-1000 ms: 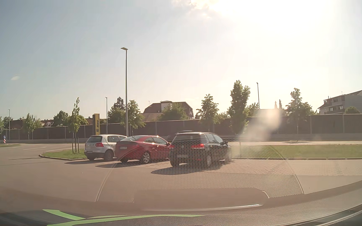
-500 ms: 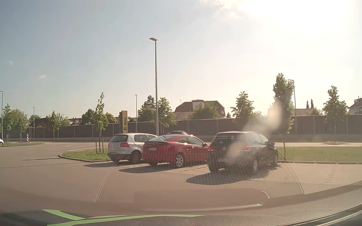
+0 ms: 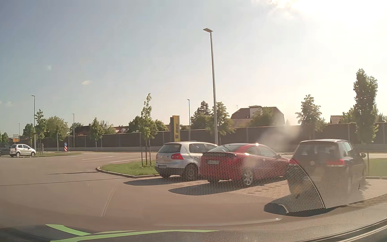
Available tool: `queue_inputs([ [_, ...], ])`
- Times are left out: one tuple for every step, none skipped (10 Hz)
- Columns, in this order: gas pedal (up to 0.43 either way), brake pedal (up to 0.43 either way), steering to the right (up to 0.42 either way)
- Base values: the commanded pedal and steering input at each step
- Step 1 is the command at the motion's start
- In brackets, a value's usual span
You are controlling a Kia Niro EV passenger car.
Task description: Follow the waypoints while adhering to traffic rules and regulations
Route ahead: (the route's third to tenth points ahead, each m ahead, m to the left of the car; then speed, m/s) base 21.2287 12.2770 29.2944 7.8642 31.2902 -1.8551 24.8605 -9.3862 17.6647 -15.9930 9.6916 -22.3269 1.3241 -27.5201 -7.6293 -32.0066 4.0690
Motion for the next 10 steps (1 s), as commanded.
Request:
queue_inputs([
  [0.028, 0.0, -0.389],
  [0.028, 0.0, -0.389],
  [0.028, 0.0, -0.388],
  [0.028, 0.0, -0.385],
  [0.028, 0.0, -0.383],
  [0.028, 0.0, -0.378],
  [0.028, 0.0, -0.366],
  [0.028, 0.0, -0.354],
  [0.028, 0.0, -0.344],
  [0.028, 0.0, -0.338],
])
